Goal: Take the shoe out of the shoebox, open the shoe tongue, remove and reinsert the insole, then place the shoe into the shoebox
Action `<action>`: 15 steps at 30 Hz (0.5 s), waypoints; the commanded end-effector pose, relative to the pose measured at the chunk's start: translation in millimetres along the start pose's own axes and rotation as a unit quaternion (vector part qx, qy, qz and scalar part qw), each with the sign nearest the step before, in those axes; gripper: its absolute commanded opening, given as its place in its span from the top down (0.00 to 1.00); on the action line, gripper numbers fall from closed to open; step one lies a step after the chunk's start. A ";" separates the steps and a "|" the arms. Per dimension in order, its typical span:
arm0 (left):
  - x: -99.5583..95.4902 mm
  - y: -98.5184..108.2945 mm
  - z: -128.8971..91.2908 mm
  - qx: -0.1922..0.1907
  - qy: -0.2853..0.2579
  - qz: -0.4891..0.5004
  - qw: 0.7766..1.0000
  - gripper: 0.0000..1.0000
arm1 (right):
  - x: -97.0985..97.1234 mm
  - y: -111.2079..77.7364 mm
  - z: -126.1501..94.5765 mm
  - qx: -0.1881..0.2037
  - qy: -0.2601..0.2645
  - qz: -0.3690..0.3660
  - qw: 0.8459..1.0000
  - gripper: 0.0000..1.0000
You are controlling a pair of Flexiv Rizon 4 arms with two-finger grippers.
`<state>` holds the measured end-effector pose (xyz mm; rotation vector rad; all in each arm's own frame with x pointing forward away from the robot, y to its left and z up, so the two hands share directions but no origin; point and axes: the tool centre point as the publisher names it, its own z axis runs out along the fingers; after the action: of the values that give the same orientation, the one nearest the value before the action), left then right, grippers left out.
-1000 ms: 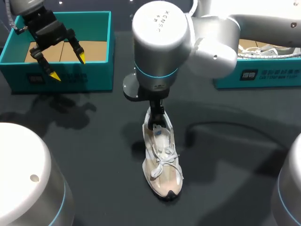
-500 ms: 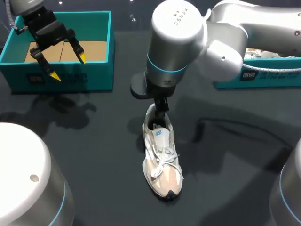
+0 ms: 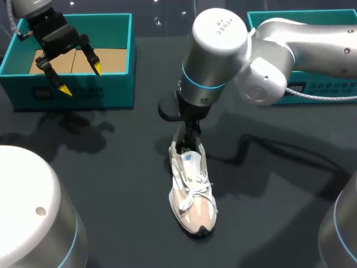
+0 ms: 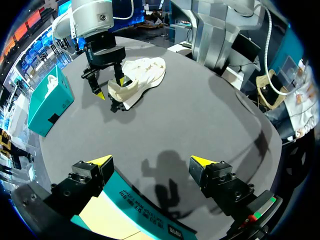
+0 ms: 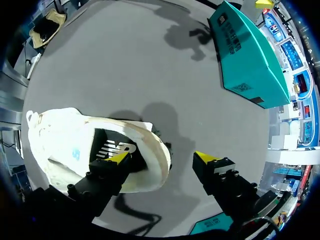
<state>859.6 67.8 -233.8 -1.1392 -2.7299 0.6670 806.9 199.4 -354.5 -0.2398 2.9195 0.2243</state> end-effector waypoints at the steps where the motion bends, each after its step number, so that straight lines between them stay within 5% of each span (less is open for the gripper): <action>1: 0.9 -0.2 -0.2 -0.001 0.000 0.000 1.000 0.00 | -3.3 0.2 12.6 -0.005 0.008 -0.004 1.000 0.24; 10: 0.9 -0.2 -0.2 -0.001 0.000 0.000 1.000 0.00 | -6.6 3.3 22.2 -0.005 0.024 -0.012 1.000 0.47; 15: 0.9 -0.2 -0.2 -0.001 0.000 0.000 1.000 0.00 | -6.1 6.2 25.5 0.000 0.030 -0.018 0.999 0.49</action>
<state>859.6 67.8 -233.8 -1.1392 -2.7299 0.6670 813.6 204.8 -374.1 -0.3004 2.9635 0.2271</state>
